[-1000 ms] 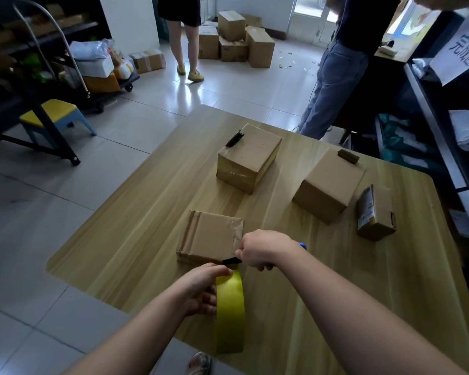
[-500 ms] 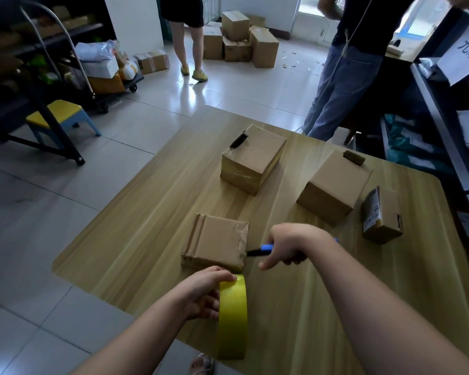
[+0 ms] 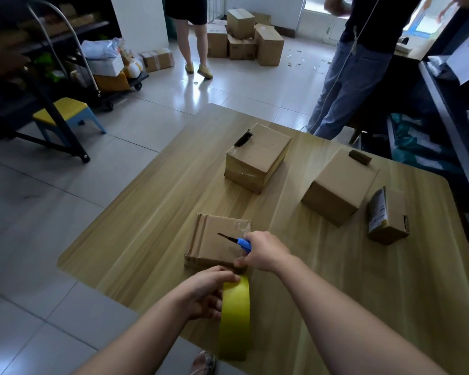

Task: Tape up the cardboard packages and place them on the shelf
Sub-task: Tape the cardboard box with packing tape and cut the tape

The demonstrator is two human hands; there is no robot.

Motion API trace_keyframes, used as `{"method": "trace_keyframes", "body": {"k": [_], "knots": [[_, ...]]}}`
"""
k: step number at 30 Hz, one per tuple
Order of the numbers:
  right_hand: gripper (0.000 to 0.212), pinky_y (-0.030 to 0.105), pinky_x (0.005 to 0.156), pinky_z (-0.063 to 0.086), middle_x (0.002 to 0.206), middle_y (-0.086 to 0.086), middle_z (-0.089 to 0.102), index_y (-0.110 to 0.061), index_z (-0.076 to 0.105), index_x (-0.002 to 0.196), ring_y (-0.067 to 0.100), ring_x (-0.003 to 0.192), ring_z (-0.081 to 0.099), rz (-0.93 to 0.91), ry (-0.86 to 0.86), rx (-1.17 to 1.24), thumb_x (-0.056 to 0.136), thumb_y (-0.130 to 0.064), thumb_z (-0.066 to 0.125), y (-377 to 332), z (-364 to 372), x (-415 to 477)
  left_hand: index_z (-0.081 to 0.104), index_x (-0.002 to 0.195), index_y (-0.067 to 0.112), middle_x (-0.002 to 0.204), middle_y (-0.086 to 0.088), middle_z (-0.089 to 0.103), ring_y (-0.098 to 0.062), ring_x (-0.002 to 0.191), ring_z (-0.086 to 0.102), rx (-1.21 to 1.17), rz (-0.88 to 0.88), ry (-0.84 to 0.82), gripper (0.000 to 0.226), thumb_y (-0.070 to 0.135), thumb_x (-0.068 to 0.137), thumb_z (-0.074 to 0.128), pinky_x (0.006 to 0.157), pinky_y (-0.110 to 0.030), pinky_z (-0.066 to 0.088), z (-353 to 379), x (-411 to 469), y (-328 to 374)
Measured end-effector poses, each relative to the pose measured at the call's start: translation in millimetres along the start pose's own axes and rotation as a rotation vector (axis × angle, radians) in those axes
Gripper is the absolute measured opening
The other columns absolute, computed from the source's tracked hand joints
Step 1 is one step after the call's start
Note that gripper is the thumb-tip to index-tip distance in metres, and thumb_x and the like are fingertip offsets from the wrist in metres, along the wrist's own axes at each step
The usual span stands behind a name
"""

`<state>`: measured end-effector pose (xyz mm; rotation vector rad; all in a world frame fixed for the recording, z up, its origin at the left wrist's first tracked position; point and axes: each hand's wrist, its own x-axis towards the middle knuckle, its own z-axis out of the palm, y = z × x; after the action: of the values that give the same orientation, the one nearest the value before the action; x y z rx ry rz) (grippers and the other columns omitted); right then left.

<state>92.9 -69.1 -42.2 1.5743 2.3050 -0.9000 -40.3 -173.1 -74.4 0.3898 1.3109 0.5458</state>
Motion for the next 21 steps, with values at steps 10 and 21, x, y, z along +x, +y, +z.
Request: {"method": "trace_keyframes", "body": {"k": [10, 21], "knots": [[0.024, 0.037, 0.078, 0.053, 0.103, 0.000, 0.064, -0.024, 0.062, 0.109, 0.020, 0.092, 0.060, -0.042, 0.046, -0.121, 0.091, -0.039, 0.065, -2, 2, -3, 0.070, 0.105, 0.027, 0.098, -0.017, 0.051, -0.023, 0.067, 0.051, 0.030, -0.072, -0.092, 0.028, 0.025, 0.077, 0.072, 0.059, -0.030, 0.041, 0, -3, -13], [0.014, 0.019, 0.048, 0.045, 0.081, 0.001, 0.066, -0.019, 0.062, 0.095, 0.010, 0.058, 0.058, -0.001, -0.222, 0.261, 0.086, -0.026, 0.072, -2, -14, -10, 0.065, 0.111, 0.036, 0.109, -0.016, 0.060, -0.031, 0.091, 0.053, 0.030, 0.027, -0.120, 0.054, 0.034, 0.060, 0.082, 0.069, -0.037, 0.046, -2, -12, -9]]}}
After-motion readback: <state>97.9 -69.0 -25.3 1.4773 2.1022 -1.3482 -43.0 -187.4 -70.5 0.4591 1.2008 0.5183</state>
